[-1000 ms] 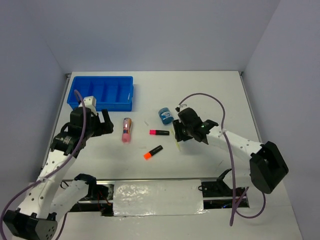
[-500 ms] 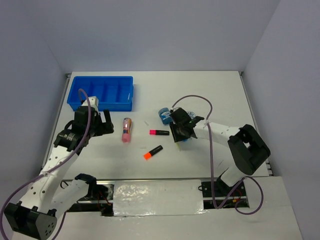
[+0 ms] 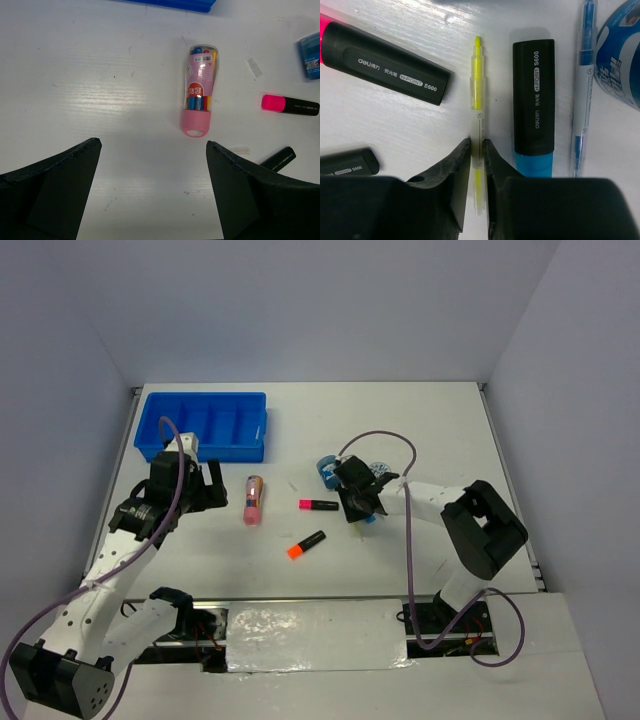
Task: Sort the stationery into containers
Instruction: Pick up the pen from the center of the board.
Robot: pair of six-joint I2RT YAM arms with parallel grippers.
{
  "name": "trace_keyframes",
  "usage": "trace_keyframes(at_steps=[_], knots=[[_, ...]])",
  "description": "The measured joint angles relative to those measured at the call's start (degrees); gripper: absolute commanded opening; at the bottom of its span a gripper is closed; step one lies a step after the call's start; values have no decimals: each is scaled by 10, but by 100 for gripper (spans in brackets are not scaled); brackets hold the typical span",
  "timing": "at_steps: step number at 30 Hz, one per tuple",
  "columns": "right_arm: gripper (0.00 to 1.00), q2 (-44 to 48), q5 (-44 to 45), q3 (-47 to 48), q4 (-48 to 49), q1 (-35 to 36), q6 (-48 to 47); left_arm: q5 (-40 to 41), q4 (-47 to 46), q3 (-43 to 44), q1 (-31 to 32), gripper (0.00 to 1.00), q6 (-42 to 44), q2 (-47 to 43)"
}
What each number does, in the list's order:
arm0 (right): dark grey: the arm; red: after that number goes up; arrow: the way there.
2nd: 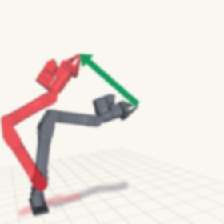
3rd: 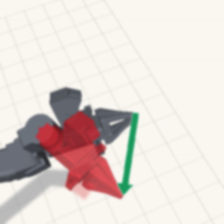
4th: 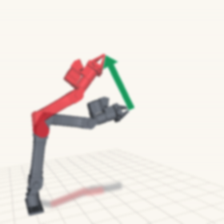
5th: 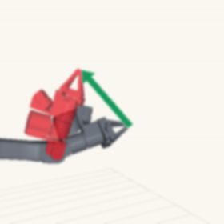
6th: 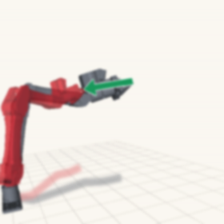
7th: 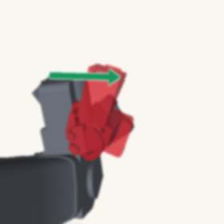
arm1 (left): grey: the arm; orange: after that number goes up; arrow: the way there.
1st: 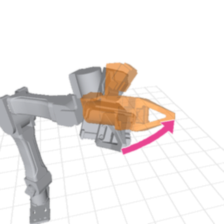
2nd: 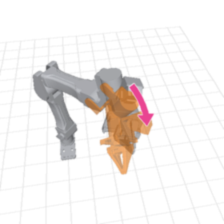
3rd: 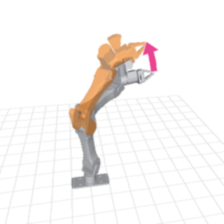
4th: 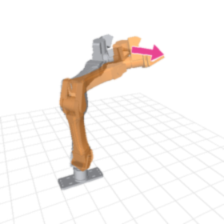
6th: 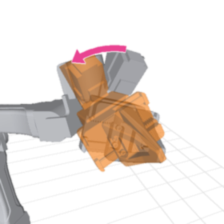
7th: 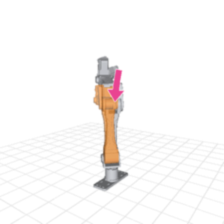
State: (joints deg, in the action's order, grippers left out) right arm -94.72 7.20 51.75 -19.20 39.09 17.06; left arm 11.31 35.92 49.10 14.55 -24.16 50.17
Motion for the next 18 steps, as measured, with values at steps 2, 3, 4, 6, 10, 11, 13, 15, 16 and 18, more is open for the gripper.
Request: trace_keyframes(at_steps=[2, 3, 4, 6, 10, 11, 13, 15, 16, 18], knots=[[17, 0, 3, 0, 2, 2, 2, 0, 0, 0, 0, 99, 0, 0], [15, 0, 5, 0, 2, 3, 3, 0, 0, 0, -1, 99, 0, 0], [14, 0, 6, 0, 3, 5, 5, 0, 0, 0, -1, 99, 0, 0], [11, 0, 6, 0, 5, 8, 10, 0, 0, 0, -1, 99, 0, 0], [4, 14, -3, -12, 11, 14, 25, -3, -1, 0, -2, 99, 0, 0], [4, 25, -5, -19, 12, 16, 31, -6, -2, 0, -2, 99, 0, 0], [3, 60, -10, -36, 10, 20, 41, -16, -4, 0, -2, 99, -1, 2], [3, 101, -10, -47, 7, 23, 48, -30, -8, 0, -2, 99, -4, 5], [3, 125, -10, -54, 8, 24, 51, -37, -10, 0, -2, 99, -7, 7], [3, 177, -8, -63, 4, 24, 57, -53, -17, 0, -2, 99, -21, 8]])
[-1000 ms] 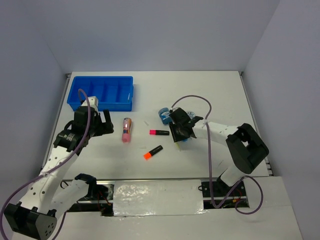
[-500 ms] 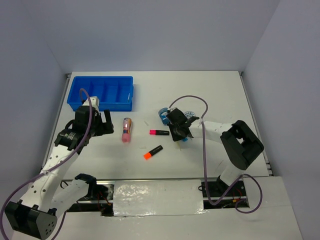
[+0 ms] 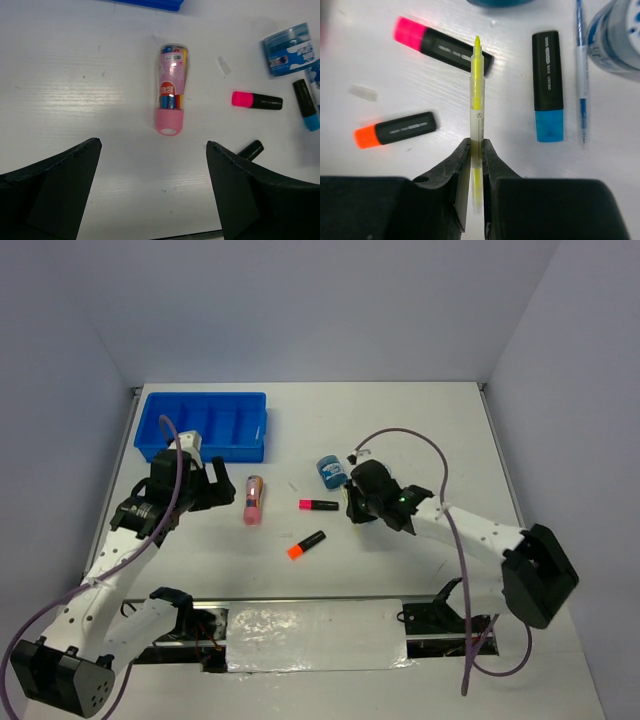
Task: Sort the stationery into containers
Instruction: Pick up the pen from the center of the board.
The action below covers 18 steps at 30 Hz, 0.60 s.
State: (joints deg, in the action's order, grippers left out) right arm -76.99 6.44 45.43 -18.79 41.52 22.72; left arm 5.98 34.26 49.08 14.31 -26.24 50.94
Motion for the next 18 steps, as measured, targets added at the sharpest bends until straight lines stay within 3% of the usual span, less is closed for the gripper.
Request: trace_keyframes(at_steps=[4, 8, 12, 18], knots=[[3, 93, 2, -10, -15, 1, 0, -6, -28, 0, 15, 99, -47, 8], [2, 180, 2, -10, -40, 3, 0, 47, -41, 35, 105, 99, -107, 78], [1, 249, 19, -10, -74, 5, -1, 102, -42, 133, 185, 99, -169, 229], [1, 302, 28, -17, -109, 5, -1, 162, -26, 238, 198, 87, -260, 405]])
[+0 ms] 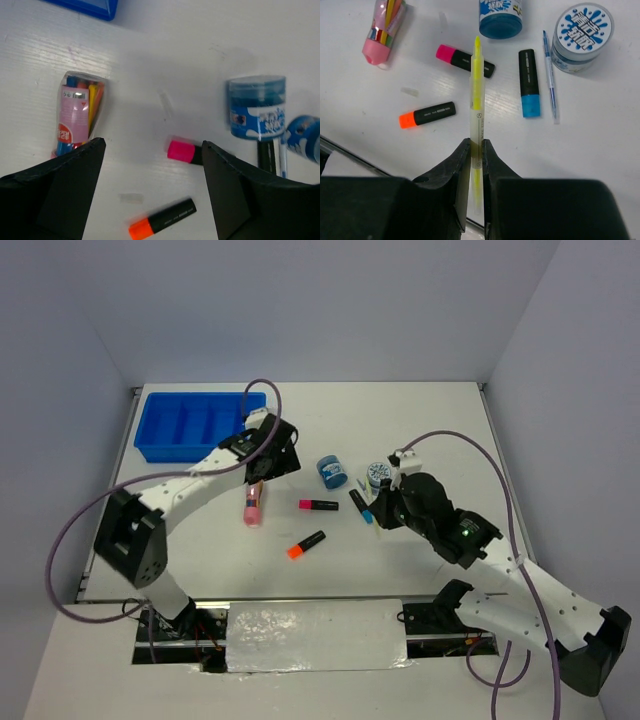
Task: Sort the stationery into containers
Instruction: Pick up the pen from the center of the board, then close the pen cap on the pen.
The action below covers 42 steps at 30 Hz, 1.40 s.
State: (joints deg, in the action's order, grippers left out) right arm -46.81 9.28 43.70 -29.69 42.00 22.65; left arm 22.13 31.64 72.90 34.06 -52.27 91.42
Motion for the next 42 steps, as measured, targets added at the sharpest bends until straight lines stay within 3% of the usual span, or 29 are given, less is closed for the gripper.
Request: trace_keyframes(at_steps=[3, 4, 5, 10, 19, 21, 30, 36, 40, 42], knots=[[1, 25, 2, -21, -5, 0, 0, 19, 38, 72, 0, 82, -34, 95], [1, 33, 2, -28, -7, 0, 0, 19, 43, 96, 0, 69, -40, 125], [0, 39, 2, -35, -10, 0, 0, 19, 45, 113, 0, 63, -50, 151], [0, 56, -1, -54, -12, 0, 0, 11, 65, 153, 1, 62, -76, 228], [0, 66, -20, -59, -11, 0, 0, 11, 96, 190, 2, 60, -99, 267], [0, 66, -24, -59, -10, 0, -1, 11, 95, 193, 2, 53, -103, 278], [0, 72, -29, -63, -4, 0, -2, 1, 103, 187, 2, 47, -111, 299], [0, 72, -32, -68, -3, 0, -3, -1, 102, 186, 2, 33, -108, 299], [0, 73, -39, -68, -1, 0, -7, -8, 101, 186, 2, 15, -105, 299], [0, 74, -43, -68, 1, 0, -8, -12, 98, 186, 2, 10, -97, 299]])
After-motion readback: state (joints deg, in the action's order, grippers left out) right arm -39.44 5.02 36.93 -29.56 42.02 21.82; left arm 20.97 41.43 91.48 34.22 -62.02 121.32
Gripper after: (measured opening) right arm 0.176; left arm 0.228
